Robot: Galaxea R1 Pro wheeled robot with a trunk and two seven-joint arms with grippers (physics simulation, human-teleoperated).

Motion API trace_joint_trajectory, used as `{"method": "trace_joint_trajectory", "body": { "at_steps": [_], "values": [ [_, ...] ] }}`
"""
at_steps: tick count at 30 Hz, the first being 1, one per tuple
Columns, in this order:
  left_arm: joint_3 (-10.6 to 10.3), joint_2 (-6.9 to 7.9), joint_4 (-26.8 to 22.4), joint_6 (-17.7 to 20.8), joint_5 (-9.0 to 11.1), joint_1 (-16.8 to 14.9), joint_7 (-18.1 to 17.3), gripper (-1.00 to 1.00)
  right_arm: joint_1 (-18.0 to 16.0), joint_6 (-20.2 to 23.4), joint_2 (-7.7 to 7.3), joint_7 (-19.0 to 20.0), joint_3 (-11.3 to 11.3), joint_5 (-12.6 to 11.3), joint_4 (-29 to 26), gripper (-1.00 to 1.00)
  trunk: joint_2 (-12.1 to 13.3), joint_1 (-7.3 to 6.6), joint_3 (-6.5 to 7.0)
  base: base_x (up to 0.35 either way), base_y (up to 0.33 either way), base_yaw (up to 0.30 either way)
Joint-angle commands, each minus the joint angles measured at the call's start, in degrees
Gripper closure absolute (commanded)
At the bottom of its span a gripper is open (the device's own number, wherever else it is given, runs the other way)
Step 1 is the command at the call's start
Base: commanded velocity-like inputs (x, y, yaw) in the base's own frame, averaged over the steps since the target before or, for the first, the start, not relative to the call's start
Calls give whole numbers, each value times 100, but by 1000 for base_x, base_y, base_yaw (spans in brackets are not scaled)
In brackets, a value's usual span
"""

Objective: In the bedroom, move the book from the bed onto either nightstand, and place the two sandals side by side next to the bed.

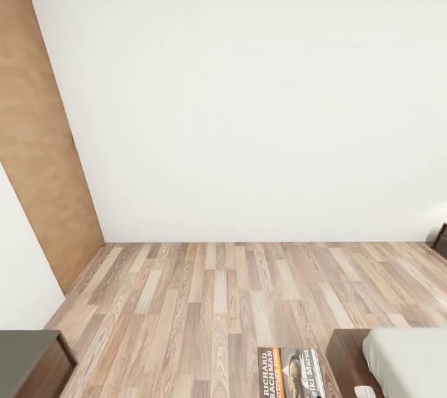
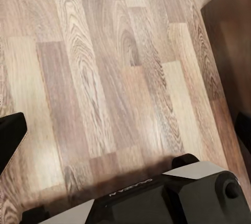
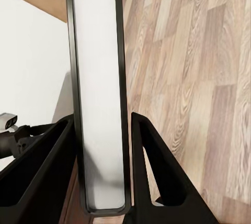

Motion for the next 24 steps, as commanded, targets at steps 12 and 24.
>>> {"method": "trace_joint_trajectory", "body": {
  "at_steps": [12,24],
  "values": [
    [49,1,5,-21,-60,-2,-9,-100,-5,-54,1,13,18,-37,14,100,-4,5,-2,328,0,0],
    [49,1,5,-18,-60,-2,-9,-100,-5,-52,1,13,18,-37,14,100,-4,5,-2,328,0,0]
  ]
}}
